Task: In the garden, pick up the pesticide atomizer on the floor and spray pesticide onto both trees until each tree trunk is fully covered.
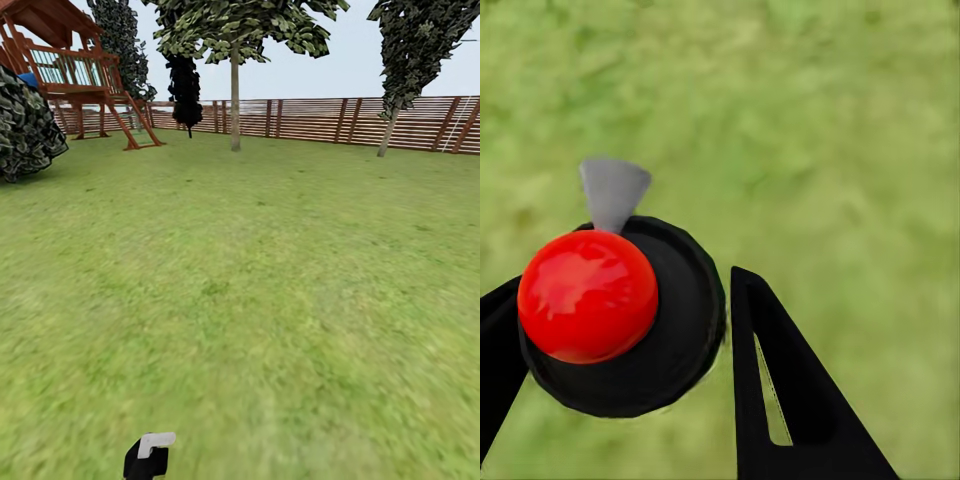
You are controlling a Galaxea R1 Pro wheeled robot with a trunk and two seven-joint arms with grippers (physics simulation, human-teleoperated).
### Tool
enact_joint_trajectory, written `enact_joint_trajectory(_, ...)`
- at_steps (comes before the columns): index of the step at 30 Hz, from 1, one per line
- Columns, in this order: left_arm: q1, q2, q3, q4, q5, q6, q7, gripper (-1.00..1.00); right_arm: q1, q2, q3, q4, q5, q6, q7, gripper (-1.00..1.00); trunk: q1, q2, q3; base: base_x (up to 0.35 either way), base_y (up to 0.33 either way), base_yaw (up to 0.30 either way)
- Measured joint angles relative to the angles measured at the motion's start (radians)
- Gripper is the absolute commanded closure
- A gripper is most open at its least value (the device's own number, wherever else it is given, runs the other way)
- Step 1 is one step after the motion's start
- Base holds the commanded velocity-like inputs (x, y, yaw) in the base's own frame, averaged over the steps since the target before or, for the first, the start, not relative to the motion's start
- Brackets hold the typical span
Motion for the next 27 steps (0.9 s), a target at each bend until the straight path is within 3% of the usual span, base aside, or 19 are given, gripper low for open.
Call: enact_joint_trajectory(27, 0.000, -0.001, 0.000, 0.000, 0.000, 0.000, 0.000, 1.00, 0.000, 0.000, 0.000, 0.000, 0.000, 0.000, 0.000, -1.00, 0.000, 0.000, 0.000, 0.342, 0.000, 0.000)
